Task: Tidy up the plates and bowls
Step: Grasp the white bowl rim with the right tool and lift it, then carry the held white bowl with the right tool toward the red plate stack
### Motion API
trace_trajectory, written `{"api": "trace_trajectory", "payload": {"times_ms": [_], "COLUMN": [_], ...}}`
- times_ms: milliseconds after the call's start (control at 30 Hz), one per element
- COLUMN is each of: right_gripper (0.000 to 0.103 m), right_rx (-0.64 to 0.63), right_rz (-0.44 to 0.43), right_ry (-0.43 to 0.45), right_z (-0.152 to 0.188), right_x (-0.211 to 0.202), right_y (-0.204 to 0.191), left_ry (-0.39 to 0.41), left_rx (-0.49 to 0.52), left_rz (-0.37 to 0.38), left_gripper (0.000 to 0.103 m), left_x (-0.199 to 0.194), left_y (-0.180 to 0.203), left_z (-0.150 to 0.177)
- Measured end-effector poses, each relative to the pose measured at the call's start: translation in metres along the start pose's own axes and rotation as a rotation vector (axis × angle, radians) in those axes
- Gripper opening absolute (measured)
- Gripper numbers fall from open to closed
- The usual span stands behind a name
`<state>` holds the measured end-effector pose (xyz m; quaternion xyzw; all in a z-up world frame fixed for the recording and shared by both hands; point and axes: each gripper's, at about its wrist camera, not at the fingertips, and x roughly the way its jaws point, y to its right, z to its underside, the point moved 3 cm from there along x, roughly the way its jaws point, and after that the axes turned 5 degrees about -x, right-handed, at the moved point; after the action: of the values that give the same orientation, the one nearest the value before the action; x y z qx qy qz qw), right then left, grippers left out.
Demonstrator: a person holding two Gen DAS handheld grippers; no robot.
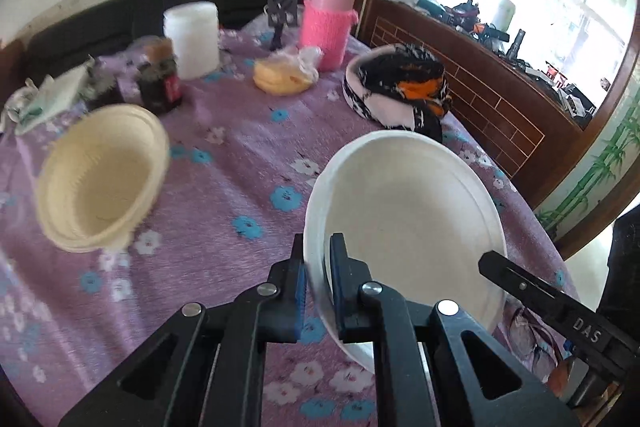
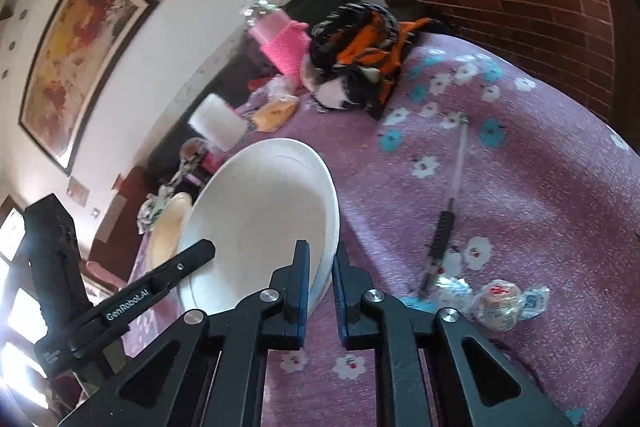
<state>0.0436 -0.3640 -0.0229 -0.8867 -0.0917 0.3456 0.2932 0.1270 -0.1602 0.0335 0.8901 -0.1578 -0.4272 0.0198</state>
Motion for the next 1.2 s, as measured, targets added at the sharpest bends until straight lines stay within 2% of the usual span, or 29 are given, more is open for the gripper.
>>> {"api": "trace_trajectory", "payload": {"times_ms": [167, 300, 400, 467, 633, 733, 900, 967, 1200], "right_gripper": [0.012, 0.012, 0.012, 0.012, 0.013, 0.013, 0.013, 0.014, 0.014], "right_rx": [-0.054, -0.086, -0.121, -0.154, -0.217, -0.248, -0.283, -0.302, -0.4], "right_rz": [-0.072, -0.168, -0.228, -0.243, -0.302, -0.3, -0.263, -0.243, -0.145], "right_ry": [-0.019, -0.059, -0.096, -0.124, -0.24, -0.286, -0.324, -0.327, -0.26], "right_z": [0.009, 0.032, 0.056, 0.073, 0.121, 0.141, 0.161, 0.164, 0.17], "right_x": [-0.003, -0.015, -0.025, -0.028, -0.027, -0.024, -0.019, -0.016, -0.017], "right_y": [-0.026, -0.059, -0.089, -0.107, -0.145, -0.155, -0.159, -0.161, -0.168], "left_ry": [0.038, 0.069, 0.072, 0.079, 0.062, 0.037, 0.021, 0.037, 0.144], "left_rx": [-0.01, -0.015, -0.047, -0.064, -0.127, -0.162, -0.166, -0.158, -0.046], "left_rz": [-0.047, -0.085, -0.117, -0.133, -0.159, -0.153, -0.176, -0.186, -0.302], "left_gripper": [0.01, 0.012, 0.014, 0.019, 0.022, 0.022, 0.022, 0.022, 0.022], "left_x": [-0.043, -0.086, -0.118, -0.14, -0.172, -0.175, -0.166, -0.165, -0.168], "left_y": [-0.019, -0.046, -0.071, -0.086, -0.118, -0.131, -0.139, -0.139, -0.121], "left_z": [0.017, 0.046, 0.076, 0.1, 0.153, 0.177, 0.196, 0.199, 0.195]}}
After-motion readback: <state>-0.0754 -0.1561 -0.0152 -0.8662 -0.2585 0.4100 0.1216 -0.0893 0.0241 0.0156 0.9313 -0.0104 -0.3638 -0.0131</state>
